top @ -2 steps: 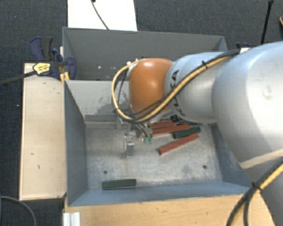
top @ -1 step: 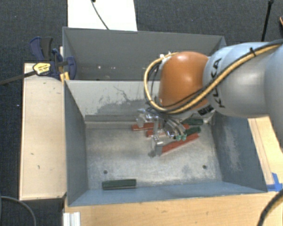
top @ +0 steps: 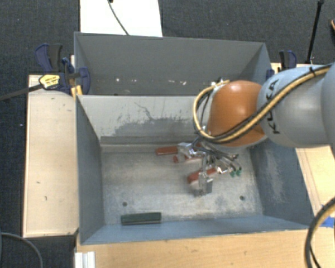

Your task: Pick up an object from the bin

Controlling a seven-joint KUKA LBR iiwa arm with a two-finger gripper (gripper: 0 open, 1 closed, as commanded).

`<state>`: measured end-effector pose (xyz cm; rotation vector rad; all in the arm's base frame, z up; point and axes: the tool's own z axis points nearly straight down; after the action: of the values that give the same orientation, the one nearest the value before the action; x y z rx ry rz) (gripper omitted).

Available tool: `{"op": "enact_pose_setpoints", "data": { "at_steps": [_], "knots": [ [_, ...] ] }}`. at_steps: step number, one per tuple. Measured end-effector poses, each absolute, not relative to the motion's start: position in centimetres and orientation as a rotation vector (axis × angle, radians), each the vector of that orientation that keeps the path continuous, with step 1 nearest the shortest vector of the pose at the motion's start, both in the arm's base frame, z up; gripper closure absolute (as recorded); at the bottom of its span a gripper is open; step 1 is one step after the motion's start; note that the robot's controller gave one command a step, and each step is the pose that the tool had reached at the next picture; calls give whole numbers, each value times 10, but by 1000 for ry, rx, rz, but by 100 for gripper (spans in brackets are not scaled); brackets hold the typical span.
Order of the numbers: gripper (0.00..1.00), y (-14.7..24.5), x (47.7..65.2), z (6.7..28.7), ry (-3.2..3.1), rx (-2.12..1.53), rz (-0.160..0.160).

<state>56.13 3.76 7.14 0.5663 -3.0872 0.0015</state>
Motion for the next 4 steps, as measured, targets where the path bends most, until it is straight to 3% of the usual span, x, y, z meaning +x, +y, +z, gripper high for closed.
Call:
{"op": "enact_pose_setpoints", "data": {
  "at_steps": [1,2,3,4],
  "knots": [
    [100,41,562,73,-3091,563,-2],
    [100,77,553,184,-3102,564,-2],
    [100,54,536,257,-3096,589,3],
    [0,55,536,253,-3089,587,-1]
  ]
}}
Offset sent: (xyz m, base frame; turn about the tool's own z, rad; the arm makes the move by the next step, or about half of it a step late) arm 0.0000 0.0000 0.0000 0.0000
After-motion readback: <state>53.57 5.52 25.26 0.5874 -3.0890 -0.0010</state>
